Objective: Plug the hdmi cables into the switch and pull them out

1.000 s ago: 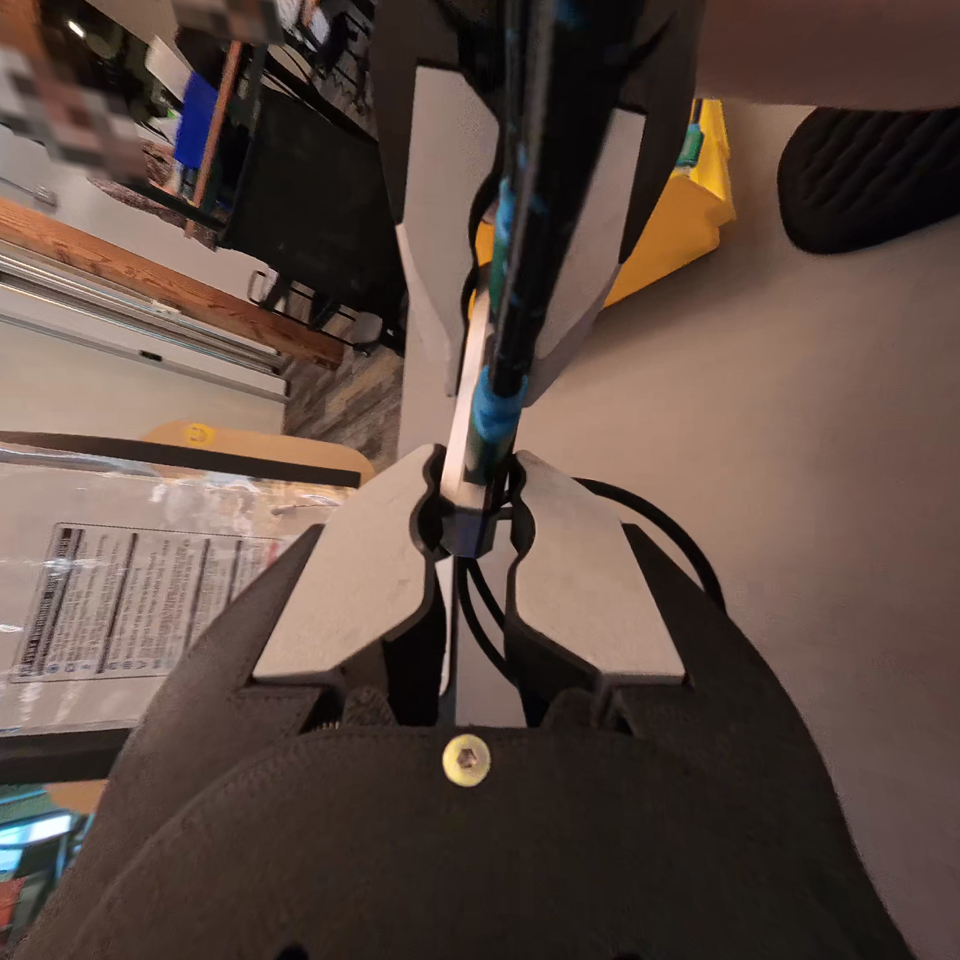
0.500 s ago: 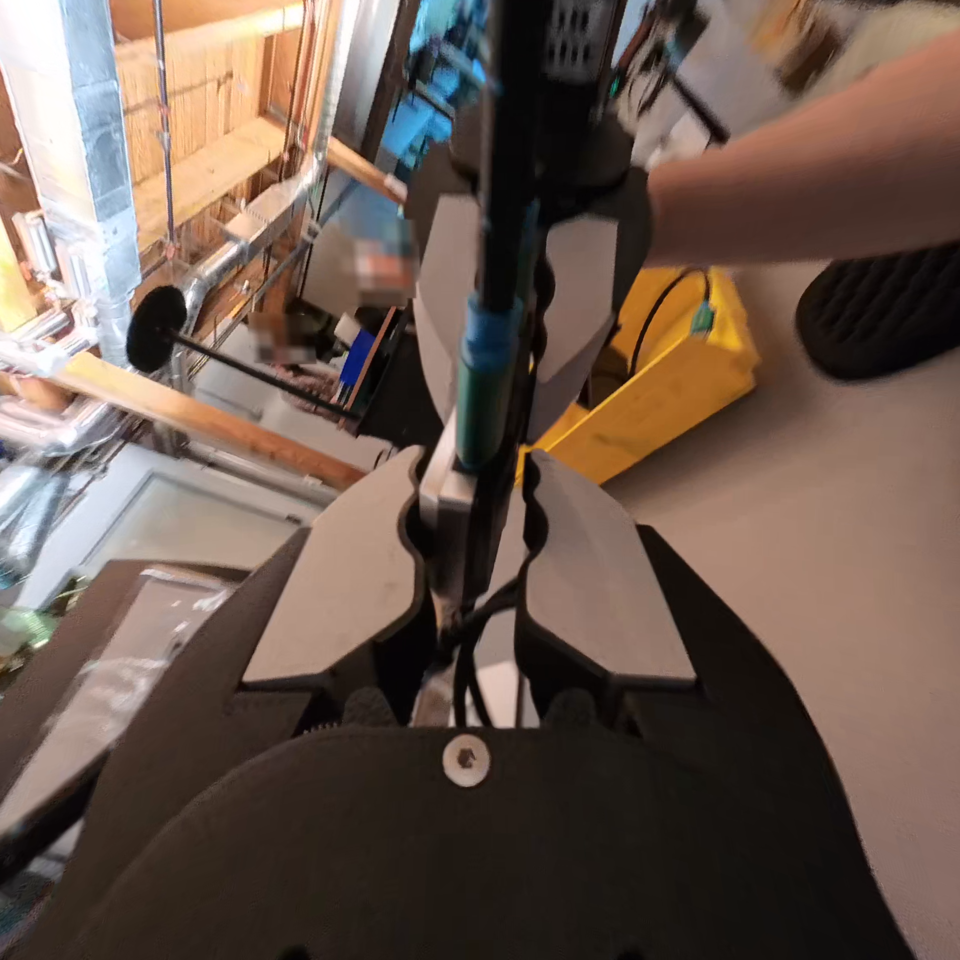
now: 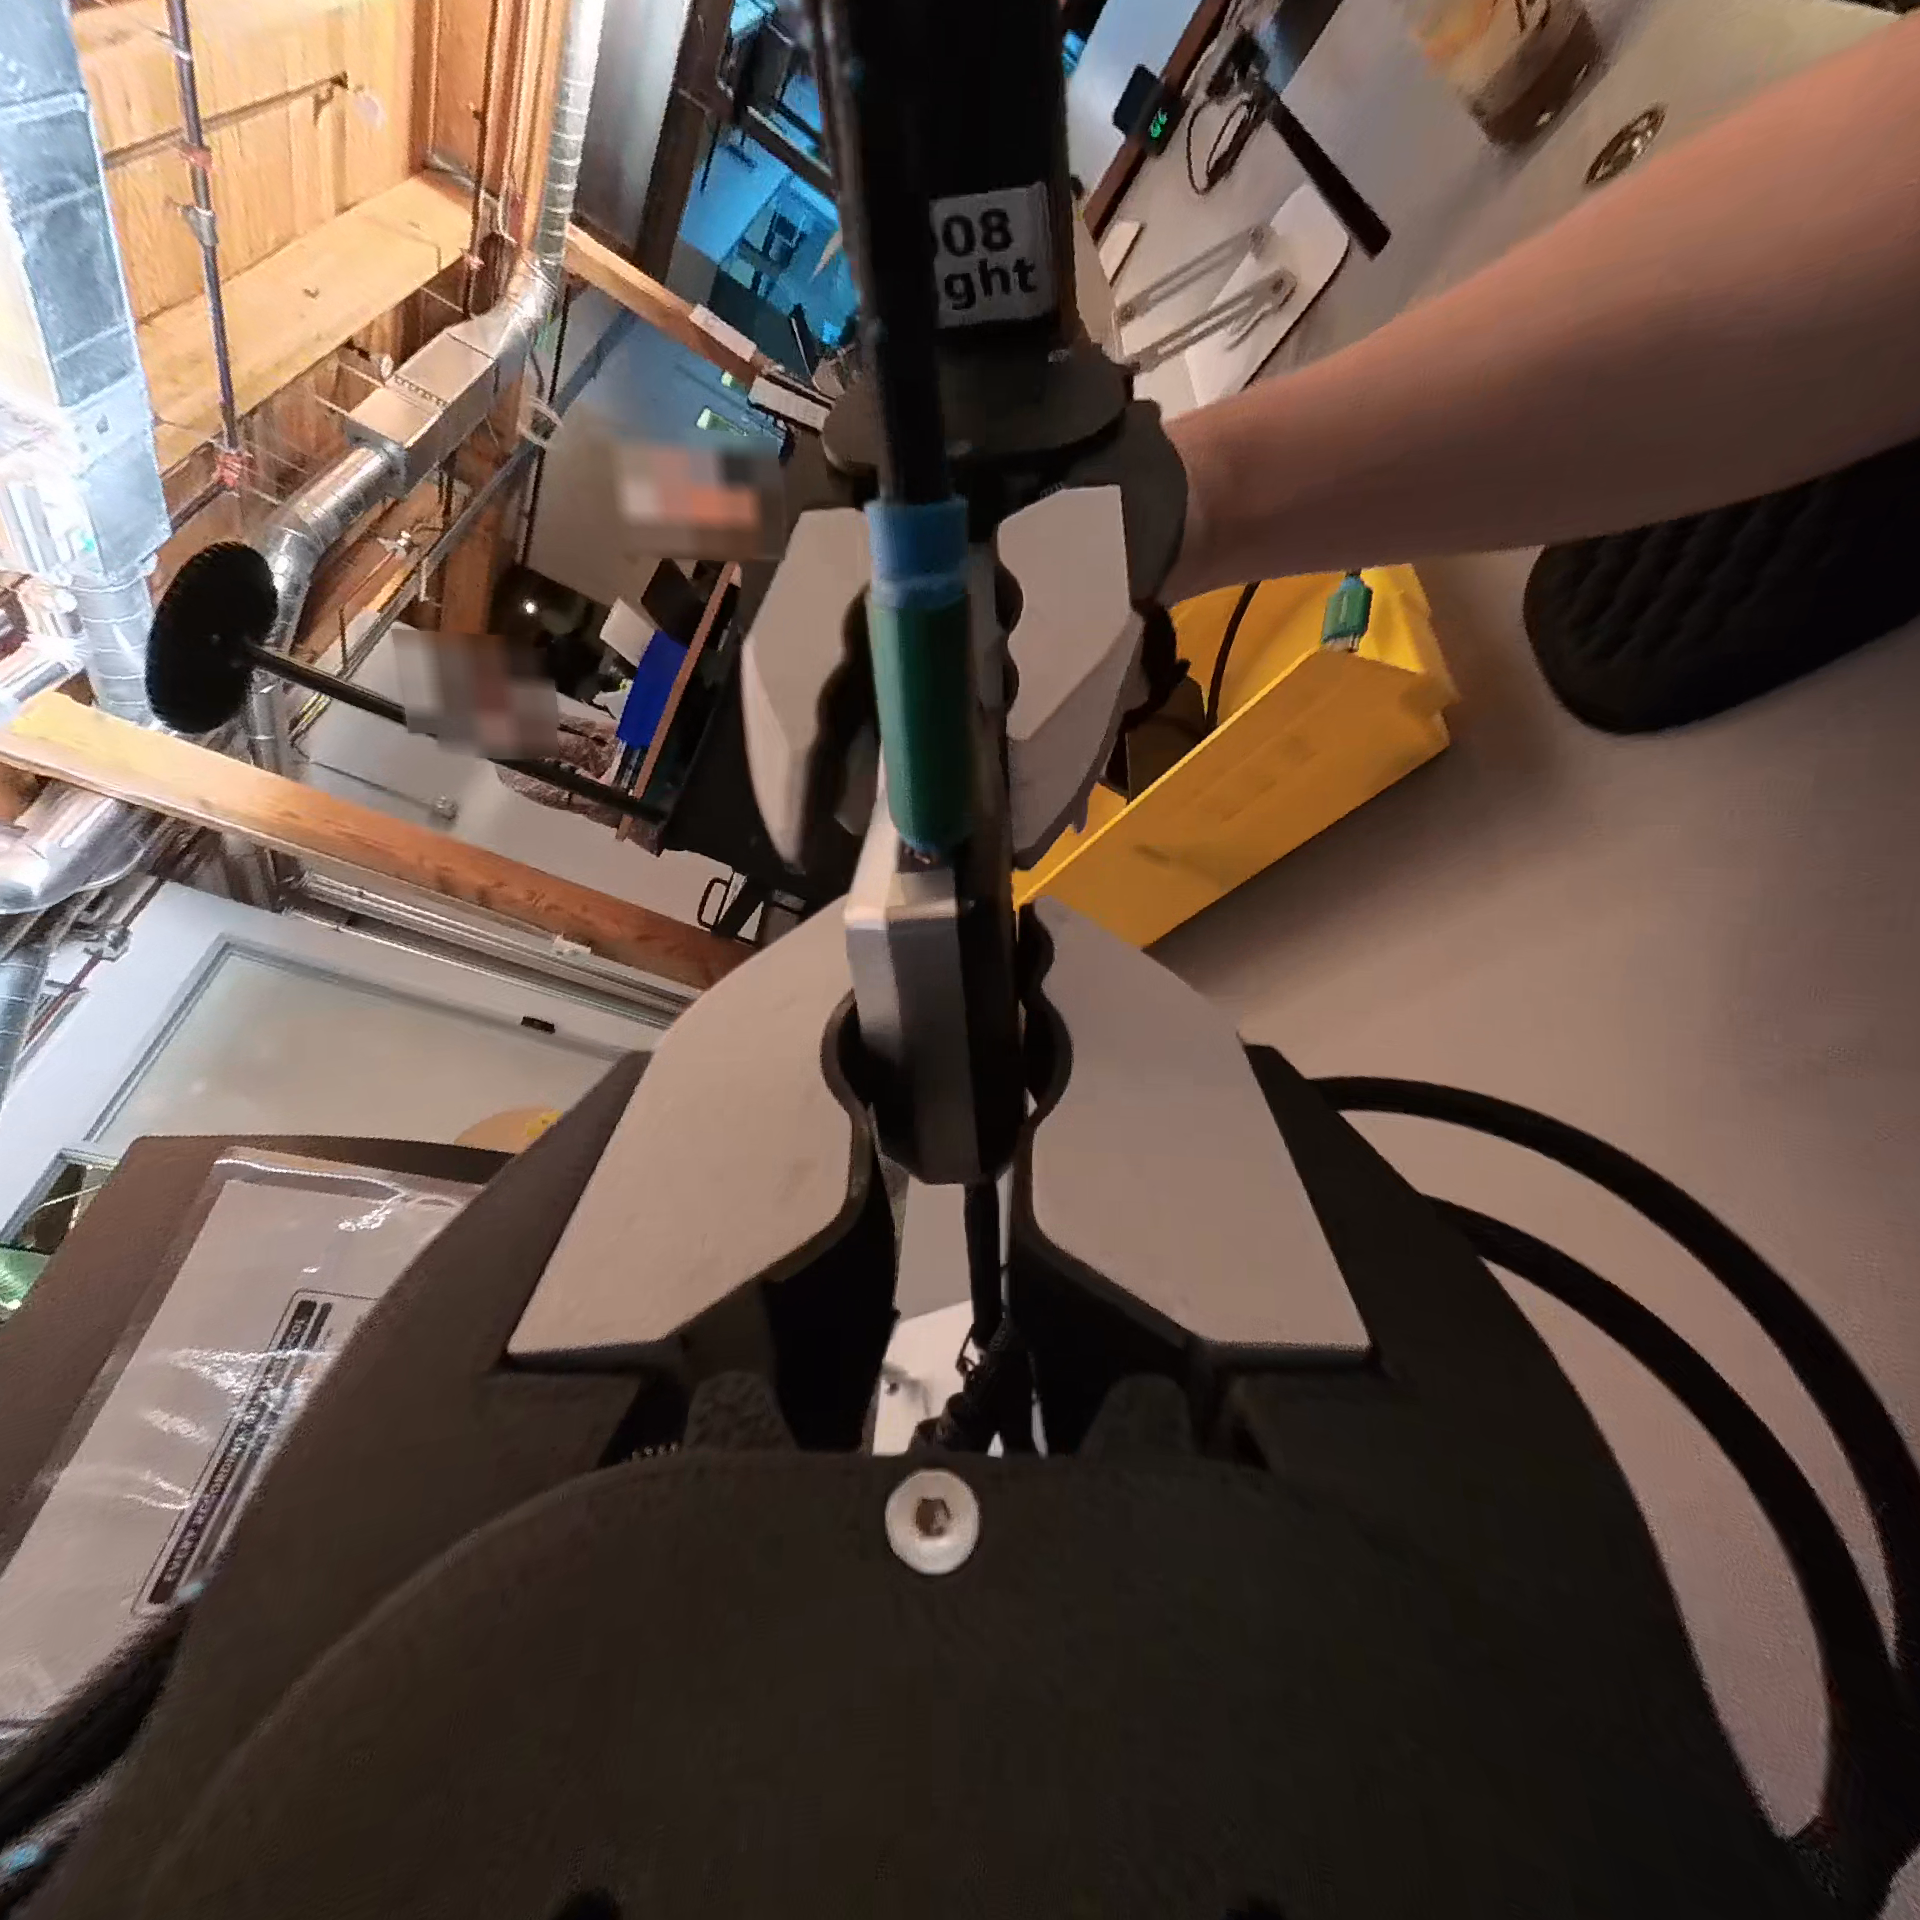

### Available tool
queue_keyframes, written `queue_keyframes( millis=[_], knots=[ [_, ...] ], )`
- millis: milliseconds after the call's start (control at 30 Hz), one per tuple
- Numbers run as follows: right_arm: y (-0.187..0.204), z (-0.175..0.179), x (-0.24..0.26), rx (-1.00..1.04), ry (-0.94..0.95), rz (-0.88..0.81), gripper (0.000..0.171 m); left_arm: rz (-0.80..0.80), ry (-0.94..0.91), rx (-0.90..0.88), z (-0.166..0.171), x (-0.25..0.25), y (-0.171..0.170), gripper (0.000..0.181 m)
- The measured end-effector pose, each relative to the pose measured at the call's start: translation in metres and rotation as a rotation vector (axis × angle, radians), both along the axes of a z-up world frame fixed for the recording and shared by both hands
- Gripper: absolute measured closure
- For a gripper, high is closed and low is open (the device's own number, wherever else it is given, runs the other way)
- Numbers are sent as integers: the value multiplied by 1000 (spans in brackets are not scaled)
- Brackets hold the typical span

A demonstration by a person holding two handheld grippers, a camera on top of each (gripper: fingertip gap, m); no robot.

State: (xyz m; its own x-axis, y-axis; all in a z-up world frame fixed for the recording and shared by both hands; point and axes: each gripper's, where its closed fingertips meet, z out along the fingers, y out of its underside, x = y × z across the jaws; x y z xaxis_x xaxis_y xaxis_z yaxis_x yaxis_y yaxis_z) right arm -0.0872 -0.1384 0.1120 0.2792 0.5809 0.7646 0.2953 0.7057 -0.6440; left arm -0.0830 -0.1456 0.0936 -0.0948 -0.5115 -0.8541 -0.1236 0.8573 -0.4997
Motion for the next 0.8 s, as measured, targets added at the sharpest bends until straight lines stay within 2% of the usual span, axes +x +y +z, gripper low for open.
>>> queue_keyframes(
  millis=[100, 167, 233, 367, 633, 800],
  knots=[
    [3, -2, 6, -8, -15, -24, 131, 1, 16, -14, -1, -1, 2, 160],
    [-2, -8, 3, -23, -59, 0, 144, -14, 12, -25, -2, -1, 1, 160],
    [-5, -13, 1, 12, -121, 0, 149, -41, 11, -48, -3, -1, -2, 160],
    [-15, -6, 2, 49, -125, 19, 150, -72, -22, -108, 0, 2, -6, 158],
    [-19, -5, 1, 54, -119, 54, 150, -83, -66, -102, -1, 11, -7, 155],
    [6, 6, 17, 42, 32, -30, 144, 71, -100, -10, 6, 14, 11, 159]
  ],
)
